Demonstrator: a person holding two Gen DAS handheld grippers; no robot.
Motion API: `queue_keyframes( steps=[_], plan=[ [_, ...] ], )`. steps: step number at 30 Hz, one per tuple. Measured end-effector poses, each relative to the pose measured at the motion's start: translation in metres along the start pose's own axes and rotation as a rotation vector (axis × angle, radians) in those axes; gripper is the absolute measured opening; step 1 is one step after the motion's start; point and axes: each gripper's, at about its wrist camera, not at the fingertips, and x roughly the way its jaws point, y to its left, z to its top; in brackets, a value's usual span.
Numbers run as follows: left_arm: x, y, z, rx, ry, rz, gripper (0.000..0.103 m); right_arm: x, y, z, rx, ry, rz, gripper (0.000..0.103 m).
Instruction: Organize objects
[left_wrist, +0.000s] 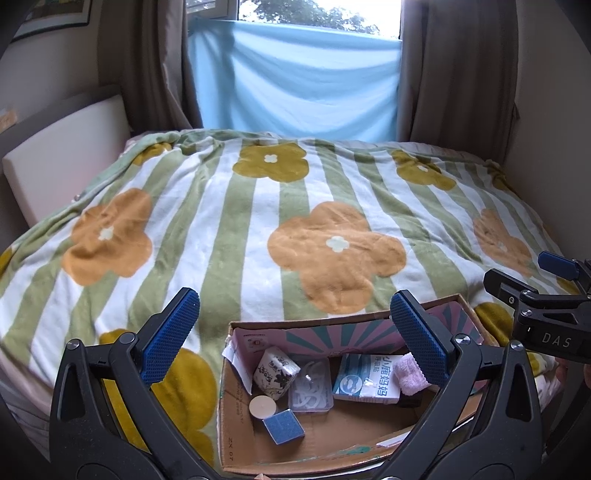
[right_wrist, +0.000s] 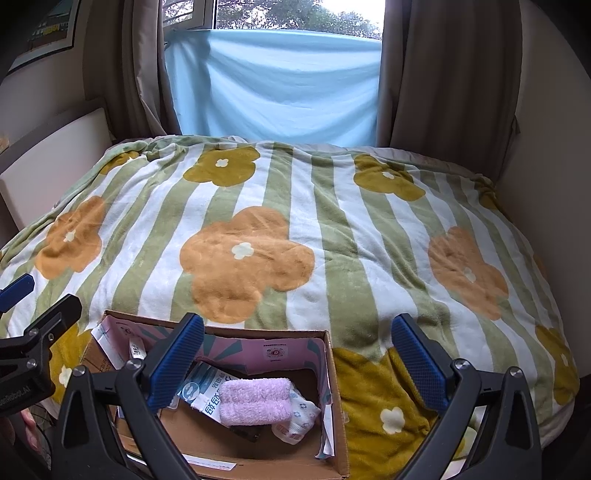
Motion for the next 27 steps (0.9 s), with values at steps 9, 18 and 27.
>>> queue_keyframes(
  steps=[9, 18, 27],
  plan=[
    [-0.0096, -0.0022, 0.002, 0.018, -0.045, 0.054, 0.103, 0.0, -0.0001, -0.0001, 0.0, 0.0, 0.001, 0.101],
    [-0.0097, -0.0015, 0.0012, 0.014, -0.056, 0.085, 0.103, -0.0002, -0.001, 0.001, 0.001, -0.001, 0.003, 0.101],
    [-0.0065, 0.0009, -0.0006, 0.001, -0.054, 0.045, 0.103, 0.0005, -0.0008, 0.0012, -0.001, 0.002, 0.004, 0.101]
  ],
)
